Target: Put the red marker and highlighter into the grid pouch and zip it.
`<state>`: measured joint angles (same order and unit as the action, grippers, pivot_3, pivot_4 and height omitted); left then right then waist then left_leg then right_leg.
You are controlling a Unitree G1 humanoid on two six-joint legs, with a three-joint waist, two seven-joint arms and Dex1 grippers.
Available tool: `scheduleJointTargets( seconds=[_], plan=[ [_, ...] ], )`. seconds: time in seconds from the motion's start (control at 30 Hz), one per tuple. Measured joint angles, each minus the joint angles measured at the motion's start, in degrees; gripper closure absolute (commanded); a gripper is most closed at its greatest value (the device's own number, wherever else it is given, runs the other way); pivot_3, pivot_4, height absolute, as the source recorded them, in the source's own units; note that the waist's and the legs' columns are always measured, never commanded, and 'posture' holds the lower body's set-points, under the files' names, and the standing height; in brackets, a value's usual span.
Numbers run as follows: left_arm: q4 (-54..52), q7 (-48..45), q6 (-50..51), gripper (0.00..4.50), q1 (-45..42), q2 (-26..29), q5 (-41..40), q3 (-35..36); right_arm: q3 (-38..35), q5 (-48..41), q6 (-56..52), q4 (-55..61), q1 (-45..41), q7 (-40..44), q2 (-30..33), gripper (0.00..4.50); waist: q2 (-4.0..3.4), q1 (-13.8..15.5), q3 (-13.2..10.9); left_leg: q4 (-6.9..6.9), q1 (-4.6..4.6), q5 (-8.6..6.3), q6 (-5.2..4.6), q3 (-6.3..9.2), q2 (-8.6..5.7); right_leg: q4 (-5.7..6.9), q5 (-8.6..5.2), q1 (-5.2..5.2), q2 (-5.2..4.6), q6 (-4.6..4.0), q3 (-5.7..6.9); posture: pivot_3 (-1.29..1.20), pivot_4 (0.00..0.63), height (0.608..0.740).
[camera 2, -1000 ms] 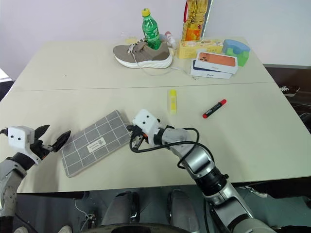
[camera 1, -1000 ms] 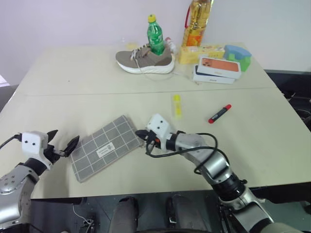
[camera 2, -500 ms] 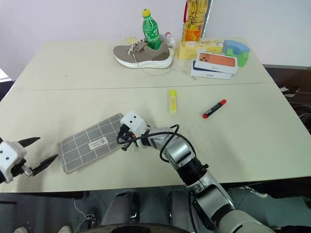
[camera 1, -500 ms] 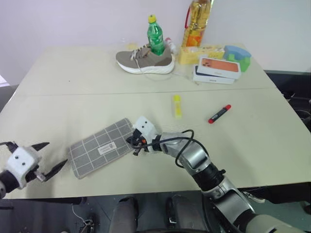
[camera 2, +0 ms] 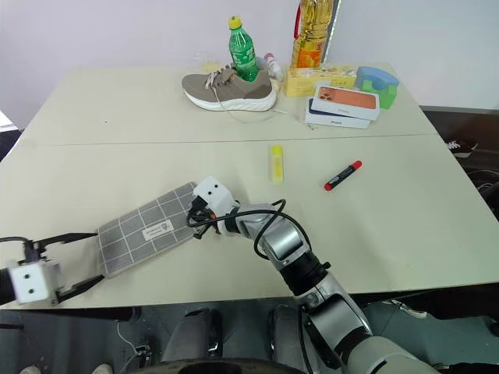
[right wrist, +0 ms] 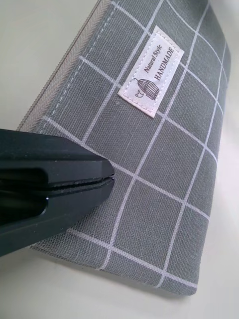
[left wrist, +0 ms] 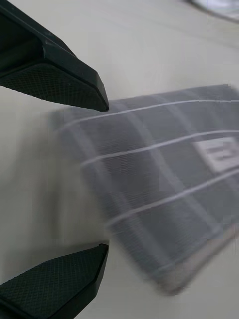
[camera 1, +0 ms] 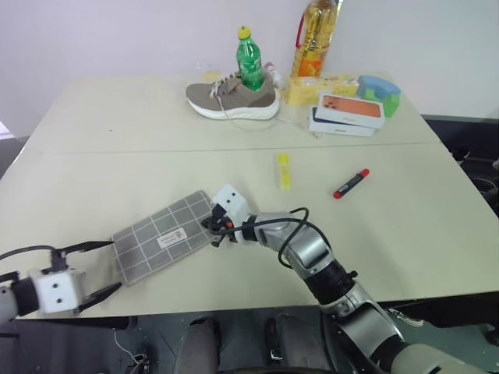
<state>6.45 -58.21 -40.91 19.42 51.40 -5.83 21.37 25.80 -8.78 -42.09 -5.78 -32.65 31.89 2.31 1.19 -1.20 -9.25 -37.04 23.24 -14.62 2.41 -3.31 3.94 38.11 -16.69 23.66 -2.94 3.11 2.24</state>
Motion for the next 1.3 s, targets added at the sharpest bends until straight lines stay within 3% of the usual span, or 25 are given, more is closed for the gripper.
scheduleJointTargets(
  seconds=[0.1, 0.2, 0.43, 0.6, 0.7, 0.8, 0.9, 1.13, 1.3],
  plan=[
    [-0.2, 0.3, -1.3, 0.0, -2.3, -0.3, 0.3, -3.9, 0.0, 0.1, 0.0, 0.1, 0.1, 0.0, 0.0, 4.46, 0.03, 0.0, 0.0, 0.02, 0.0, 0.0, 0.0, -0.01, 0.0, 0.0, 0.01, 0.0, 0.05, 0.02, 0.0, 0.0, 0.15, 0.74],
    [0.5, 0.4, -3.6, 0.81, -4.2, -0.3, 0.4, -7.1, 0.0, 0.6, 0.0, 0.6, 0.3, -0.3, 0.2, 4.5, 0.03, 0.1, 0.0, 0.02, -0.01, 0.0, 0.0, -0.02, 0.0, 0.0, 0.01, 0.0, 0.05, 0.03, 0.0, 0.0, 0.15, 0.74],
    [6.4, 1.1, -9.1, 4.42, -9.1, -0.4, 1.3, -11.8, 0.0, 0.8, -0.3, 1.6, 0.9, -1.1, 0.5, 4.5, 0.03, 0.3, 0.0, 0.0, 0.0, 0.0, 0.0, -0.04, -0.01, 0.0, 0.01, -0.01, 0.12, 0.03, 0.02, 0.0, 0.15, 0.74],
    [8.7, 2.0, -10.6, 4.42, -11.2, -0.3, 1.6, -13.1, -0.2, 0.9, 0.3, 2.5, 1.7, -1.5, 1.1, 4.5, 0.09, 0.4, 0.1, 0.0, 0.02, 0.0, 0.0, -0.05, -0.02, 0.0, 0.02, -0.01, 0.12, 0.04, 0.03, 0.0, 0.15, 0.74],
    [5.7, 2.8, -4.1, 4.42, -11.5, -1.9, -1.4, -13.8, -2.1, 1.3, 2.8, 3.0, 2.9, -3.3, 1.5, 4.5, 0.11, 0.6, 0.1, -0.02, 0.07, 0.0, 0.0, -0.04, -0.03, -0.01, 0.02, 0.0, 0.09, 0.05, 0.03, 0.0, 0.15, 0.74],
    [-1.8, 5.4, 7.5, 4.42, -12.9, -5.2, -6.3, -15.1, -8.7, 1.3, 3.9, 5.8, 2.9, -5.6, 4.8, 4.5, 0.09, 0.8, 0.0, -0.12, 0.17, 0.01, 0.0, -0.01, -0.08, -0.01, 0.05, 0.0, 0.03, 0.11, 0.03, 0.0, 0.15, 0.74],
    [-6.7, 8.4, 15.3, 4.5, -16.4, -8.7, -7.0, -16.8, -15.0, 0.1, 3.0, 11.3, 3.0, -4.4, 11.6, 3.62, 0.05, 0.6, 0.0, -0.09, 0.17, 0.0, -0.01, -0.06, -0.13, -0.07, 0.08, 0.0, 0.04, 0.2, 0.02, 0.0, 0.15, 0.74],
    [-10.9, 12.9, 24.6, 4.5, -24.3, -18.3, -4.1, -24.0, -22.8, -3.1, -1.7, 19.0, 6.2, 3.1, 27.5, 0.14, -0.09, 0.2, -0.1, 0.06, 0.14, -0.02, -0.06, -0.19, -0.04, -0.07, 0.06, 0.11, 0.46, 0.19, -0.07, 0.0, 0.15, 0.74],
    [-12.3, 13.7, 27.1, 4.5, -24.7, -20.7, -3.3, -26.3, -23.8, -5.4, -5.3, 25.1, 10.1, 4.0, 29.2, 0.06, -0.1, 0.2, -0.1, 0.05, 0.1, -0.02, -0.06, -0.16, 0.0, -0.05, 0.06, 0.12, 0.53, 0.17, -0.16, 0.0, 0.15, 0.74]
  ],
)
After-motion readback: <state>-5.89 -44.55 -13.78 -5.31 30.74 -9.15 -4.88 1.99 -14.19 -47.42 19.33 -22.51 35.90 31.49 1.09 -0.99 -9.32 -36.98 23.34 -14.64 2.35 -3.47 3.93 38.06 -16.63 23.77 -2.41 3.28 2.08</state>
